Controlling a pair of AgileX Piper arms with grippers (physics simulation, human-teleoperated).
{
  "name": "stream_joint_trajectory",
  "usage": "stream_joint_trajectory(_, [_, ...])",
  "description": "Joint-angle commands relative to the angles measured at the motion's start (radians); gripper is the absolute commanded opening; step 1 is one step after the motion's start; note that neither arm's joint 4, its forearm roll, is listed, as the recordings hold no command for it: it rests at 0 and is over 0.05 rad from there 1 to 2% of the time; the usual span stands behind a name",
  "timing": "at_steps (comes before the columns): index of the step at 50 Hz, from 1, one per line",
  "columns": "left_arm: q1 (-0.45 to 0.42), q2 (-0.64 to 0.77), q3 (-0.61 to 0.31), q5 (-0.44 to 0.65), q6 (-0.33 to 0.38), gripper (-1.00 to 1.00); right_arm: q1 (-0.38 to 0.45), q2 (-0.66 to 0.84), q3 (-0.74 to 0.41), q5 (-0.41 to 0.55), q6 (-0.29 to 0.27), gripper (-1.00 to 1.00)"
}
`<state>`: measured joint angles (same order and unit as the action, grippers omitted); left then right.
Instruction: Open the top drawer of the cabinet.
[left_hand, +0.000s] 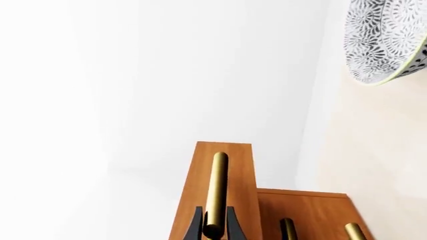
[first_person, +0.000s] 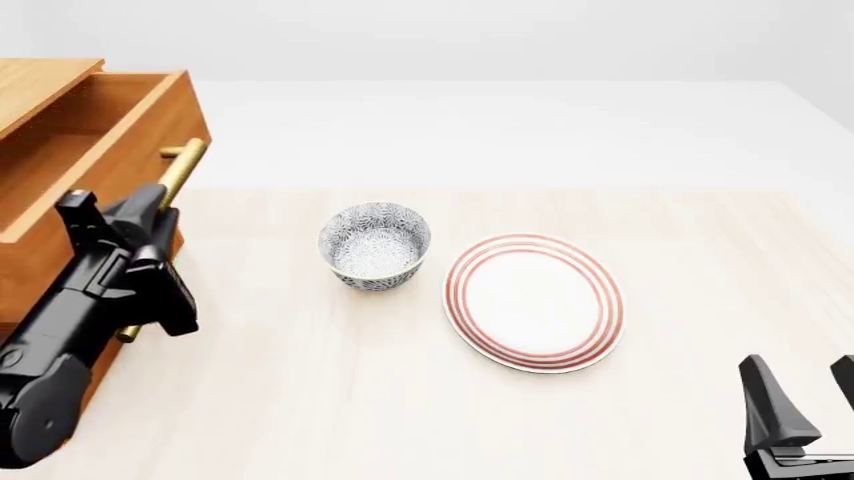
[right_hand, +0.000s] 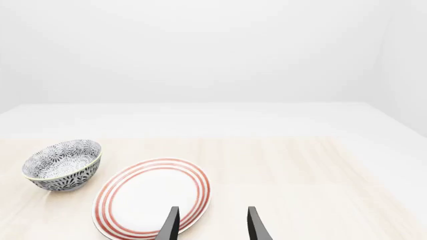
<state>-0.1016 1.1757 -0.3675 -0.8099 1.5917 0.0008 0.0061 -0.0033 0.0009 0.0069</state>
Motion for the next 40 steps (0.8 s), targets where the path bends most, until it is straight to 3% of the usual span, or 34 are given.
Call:
stream_joint_trajectory(1, [-0.057, -0.094, 0.039, 0.042, 0.009, 1.0, 0.0, 0.001, 0.0, -0.001, 0.0, 1.0])
stream_joint_trajectory(20, [-0.095, -0.141, 0.074, 0.061, 0.022, 1.0, 0.0, -0.001, -0.001, 0.002, 0.001, 1.0])
stream_joint_trajectory(34, [-0.123, -0.288, 0.064, 0.182, -0.002, 1.0, 0.0, -0.003, -0.001, 0.003, 0.0, 1.0])
stream_joint_trajectory(40, [-0.127, -0.378, 0.045, 0.282, -0.054, 1.0, 0.0, -0.003, 0.0, 0.003, 0.0, 1.0])
